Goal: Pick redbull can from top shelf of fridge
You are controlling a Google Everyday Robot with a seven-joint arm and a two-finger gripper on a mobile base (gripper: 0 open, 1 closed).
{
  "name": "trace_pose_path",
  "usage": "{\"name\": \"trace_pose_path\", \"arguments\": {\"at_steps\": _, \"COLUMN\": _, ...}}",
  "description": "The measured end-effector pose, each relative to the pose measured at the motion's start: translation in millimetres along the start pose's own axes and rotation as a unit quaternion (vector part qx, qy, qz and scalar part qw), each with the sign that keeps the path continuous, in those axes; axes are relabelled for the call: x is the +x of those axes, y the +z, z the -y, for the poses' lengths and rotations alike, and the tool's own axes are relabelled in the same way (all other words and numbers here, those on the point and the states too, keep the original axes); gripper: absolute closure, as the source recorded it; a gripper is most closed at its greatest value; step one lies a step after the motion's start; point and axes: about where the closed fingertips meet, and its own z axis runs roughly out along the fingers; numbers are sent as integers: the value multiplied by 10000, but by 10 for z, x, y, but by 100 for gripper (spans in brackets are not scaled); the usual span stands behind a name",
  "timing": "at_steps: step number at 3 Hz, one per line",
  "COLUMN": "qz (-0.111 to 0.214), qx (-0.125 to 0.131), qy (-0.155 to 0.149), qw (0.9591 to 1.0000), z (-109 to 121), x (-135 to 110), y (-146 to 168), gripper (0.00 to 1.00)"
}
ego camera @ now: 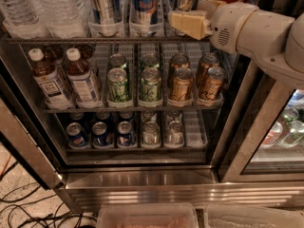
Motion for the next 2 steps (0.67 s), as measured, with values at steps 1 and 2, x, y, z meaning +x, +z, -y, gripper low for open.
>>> {"name": "trace_pose_path", "arguments": {"at_steps": 1, "qz": 0, "qx": -1, "qy": 0, "qw": 10000, "z": 7, "x": -57, "y": -1, "gripper": 100}}
{"name": "trace_pose_path", "arguments": {"at_steps": 2, "qz": 25, "qx": -87, "qy": -80, "qw": 9999, "z": -108, "x": -193, "y": -31, "gripper": 100}}
